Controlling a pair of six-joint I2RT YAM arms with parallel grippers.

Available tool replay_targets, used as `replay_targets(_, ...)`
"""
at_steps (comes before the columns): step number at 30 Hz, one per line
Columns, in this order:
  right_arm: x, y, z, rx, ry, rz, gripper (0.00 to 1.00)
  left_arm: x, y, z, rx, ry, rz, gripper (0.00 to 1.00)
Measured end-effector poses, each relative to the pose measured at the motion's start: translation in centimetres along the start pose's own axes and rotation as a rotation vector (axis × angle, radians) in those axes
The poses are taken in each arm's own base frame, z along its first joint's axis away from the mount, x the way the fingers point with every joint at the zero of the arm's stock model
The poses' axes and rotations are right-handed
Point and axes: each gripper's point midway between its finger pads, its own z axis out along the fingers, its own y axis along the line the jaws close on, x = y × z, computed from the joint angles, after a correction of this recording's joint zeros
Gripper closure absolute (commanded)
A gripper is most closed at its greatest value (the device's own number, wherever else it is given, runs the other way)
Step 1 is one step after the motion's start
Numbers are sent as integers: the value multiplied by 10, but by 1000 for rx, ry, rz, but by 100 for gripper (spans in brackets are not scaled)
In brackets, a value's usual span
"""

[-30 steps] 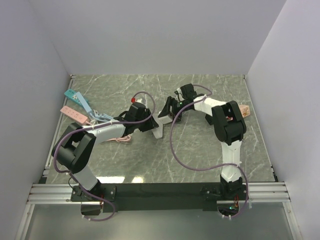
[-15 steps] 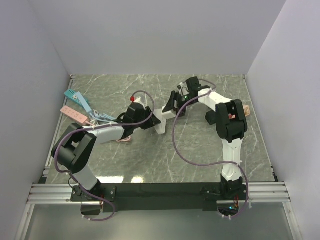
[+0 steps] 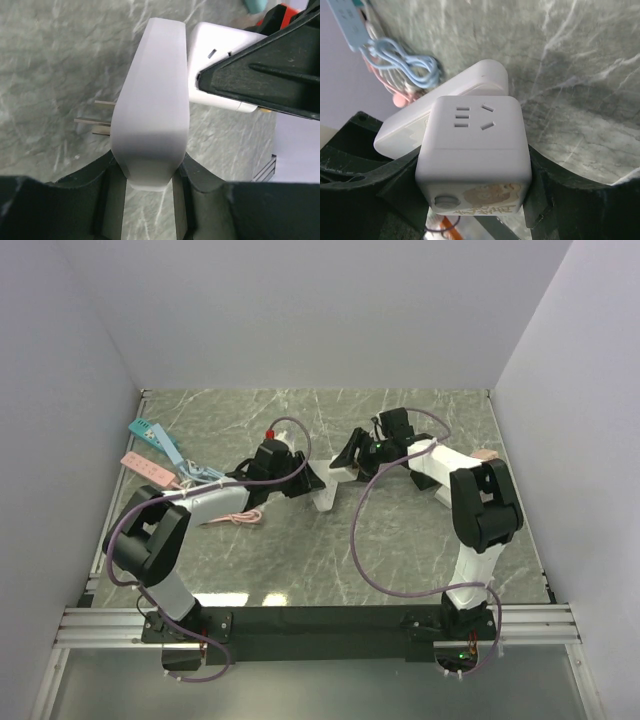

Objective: Pull the plug off the socket

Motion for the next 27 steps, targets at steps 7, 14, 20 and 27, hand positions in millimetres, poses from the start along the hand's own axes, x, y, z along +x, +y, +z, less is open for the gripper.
replay_targets(7, -27, 24, -21, -5, -30, -46, 100, -27, -25, -4, 25, -38, 11, 100)
replay_targets(14, -51, 44, -37, -71, 58, -127, 100, -50, -39, -8, 63, -113, 1, 100)
replay_targets(20, -51, 47, -43, -91, 95, -134, 100, -53, -46, -11, 83, -127, 5, 100)
replay_targets(27, -16, 28, -24, 25, -29, -63, 100, -28, -24, -12, 13, -19, -12, 100)
